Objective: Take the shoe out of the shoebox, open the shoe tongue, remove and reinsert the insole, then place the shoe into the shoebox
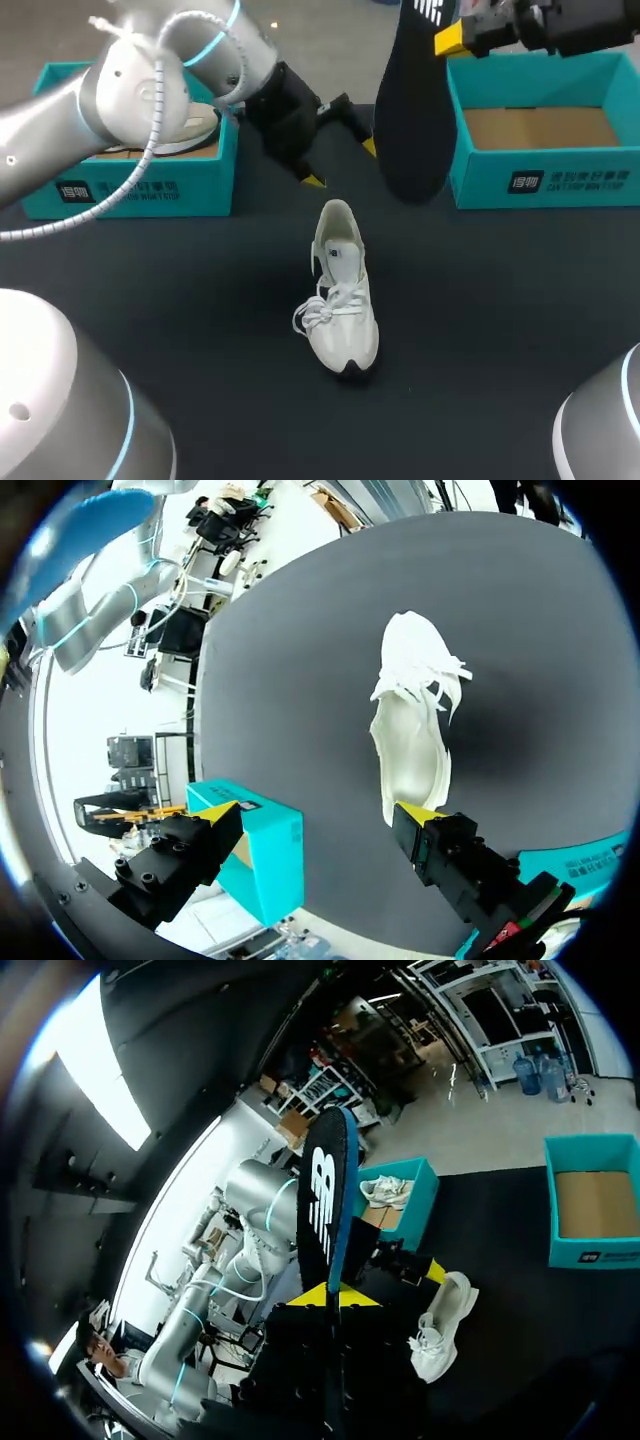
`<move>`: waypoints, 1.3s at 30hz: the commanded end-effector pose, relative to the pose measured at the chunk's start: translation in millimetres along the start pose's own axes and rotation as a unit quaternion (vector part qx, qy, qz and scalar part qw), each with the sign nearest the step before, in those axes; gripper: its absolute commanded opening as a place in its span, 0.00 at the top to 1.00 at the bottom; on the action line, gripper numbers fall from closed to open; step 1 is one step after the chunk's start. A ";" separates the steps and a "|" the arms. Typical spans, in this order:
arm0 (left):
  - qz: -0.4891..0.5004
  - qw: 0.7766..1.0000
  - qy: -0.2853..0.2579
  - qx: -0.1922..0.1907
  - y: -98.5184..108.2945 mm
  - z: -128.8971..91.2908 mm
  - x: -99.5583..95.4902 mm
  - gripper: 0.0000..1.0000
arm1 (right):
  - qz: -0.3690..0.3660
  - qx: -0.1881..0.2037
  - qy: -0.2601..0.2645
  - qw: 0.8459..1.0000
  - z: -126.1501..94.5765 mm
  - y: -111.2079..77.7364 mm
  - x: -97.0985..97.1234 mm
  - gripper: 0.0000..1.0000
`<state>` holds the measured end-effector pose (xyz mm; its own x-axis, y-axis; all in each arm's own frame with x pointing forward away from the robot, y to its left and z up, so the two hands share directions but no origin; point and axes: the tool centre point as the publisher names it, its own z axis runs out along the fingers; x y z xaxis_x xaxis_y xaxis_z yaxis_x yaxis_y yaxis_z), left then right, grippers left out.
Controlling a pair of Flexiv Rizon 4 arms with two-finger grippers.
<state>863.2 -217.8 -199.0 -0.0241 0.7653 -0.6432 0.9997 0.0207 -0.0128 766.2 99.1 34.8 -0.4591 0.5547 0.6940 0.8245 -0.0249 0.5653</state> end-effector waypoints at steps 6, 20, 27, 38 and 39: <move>0.028 0.988 -0.150 -0.025 -12.6 -35.9 -13.6 0.00 | 0.051 0.069 0.016 0.996 -6.6 30.0 -10.4 1.00; 0.061 0.957 -0.282 -0.023 -19.4 -84.4 -49.6 0.00 | 0.083 0.105 0.020 0.991 -14.4 37.8 -16.0 1.00; 0.086 0.937 -0.336 -0.043 -21.6 -107.9 -59.3 0.00 | 0.083 0.105 0.020 0.991 -14.4 37.8 -16.0 1.00; 0.138 0.911 -0.386 -0.049 -30.2 -130.8 -87.6 0.00 | 0.141 0.081 0.022 0.986 20.9 54.5 -43.9 1.00; 0.140 0.909 -0.389 -0.048 -31.2 -132.2 -89.4 0.00 | 0.143 0.086 0.023 0.986 23.6 55.9 -46.1 1.00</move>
<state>831.9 -199.8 -41.6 0.2733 0.0762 -0.9589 0.9619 -0.0141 0.2731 825.8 84.5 29.0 -0.2111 0.5157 0.8303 0.9598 -0.0513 0.2758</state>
